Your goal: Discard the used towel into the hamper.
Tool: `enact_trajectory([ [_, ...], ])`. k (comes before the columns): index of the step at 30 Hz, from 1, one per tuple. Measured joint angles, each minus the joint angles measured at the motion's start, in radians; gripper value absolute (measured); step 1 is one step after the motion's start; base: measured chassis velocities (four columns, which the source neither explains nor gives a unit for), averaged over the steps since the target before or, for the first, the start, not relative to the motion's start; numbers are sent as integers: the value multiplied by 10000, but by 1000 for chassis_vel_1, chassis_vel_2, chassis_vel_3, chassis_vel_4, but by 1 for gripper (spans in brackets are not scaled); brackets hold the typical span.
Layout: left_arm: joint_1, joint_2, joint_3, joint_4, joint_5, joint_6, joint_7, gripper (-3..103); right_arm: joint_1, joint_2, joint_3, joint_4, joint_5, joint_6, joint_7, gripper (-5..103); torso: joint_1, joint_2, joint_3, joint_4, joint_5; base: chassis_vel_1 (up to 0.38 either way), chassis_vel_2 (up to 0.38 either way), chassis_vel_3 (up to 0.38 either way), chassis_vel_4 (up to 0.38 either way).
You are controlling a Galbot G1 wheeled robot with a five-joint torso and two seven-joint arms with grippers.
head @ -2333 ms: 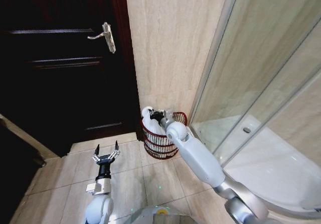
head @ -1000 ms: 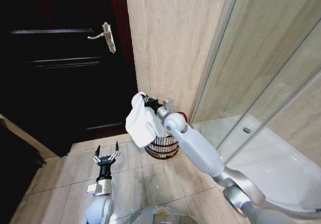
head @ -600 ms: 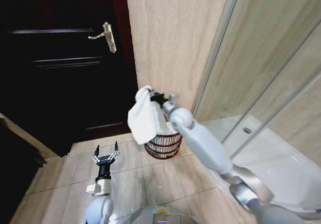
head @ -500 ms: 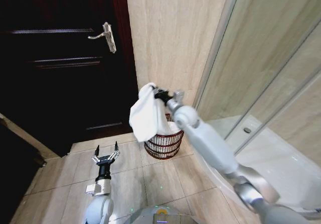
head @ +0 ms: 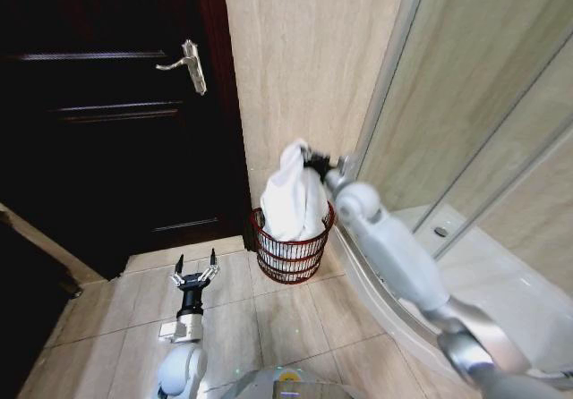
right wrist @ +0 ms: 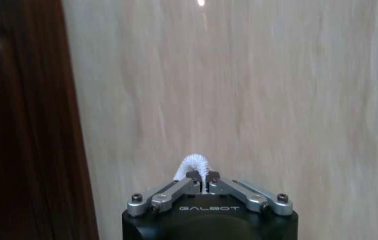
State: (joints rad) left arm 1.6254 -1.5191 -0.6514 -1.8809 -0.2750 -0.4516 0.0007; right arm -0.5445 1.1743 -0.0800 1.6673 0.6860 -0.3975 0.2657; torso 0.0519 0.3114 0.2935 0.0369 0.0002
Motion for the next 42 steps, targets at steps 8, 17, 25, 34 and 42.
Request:
enact_trajectory([
  [8,144,3,-35,-16,-20,-78,-9,100,-521,421,-205,-1441,-258,-422,7,2,0,0,0,2,-2,0,0,0,0],
  [17,220,-9,-86,-37,-151,-195,-13,100,-318,897,-327,-2696,755,-2209,1094,2,0,0,-1,1,-3,0,0,0,0],
  [25,241,64,-139,169,-277,-345,-16,100,24,1516,-515,-3590,739,-2715,1218,2,0,0,0,1,-4,0,0,0,0],
  [34,159,121,-132,448,-364,-452,-8,100,508,2380,-348,-4460,1059,-3266,1445,2,0,0,0,3,-5,0,0,0,0],
  [42,134,154,-153,466,-455,-453,67,100,558,2883,65,-5571,917,-3237,1149,2,0,0,-1,1,-4,0,0,0,0],
])
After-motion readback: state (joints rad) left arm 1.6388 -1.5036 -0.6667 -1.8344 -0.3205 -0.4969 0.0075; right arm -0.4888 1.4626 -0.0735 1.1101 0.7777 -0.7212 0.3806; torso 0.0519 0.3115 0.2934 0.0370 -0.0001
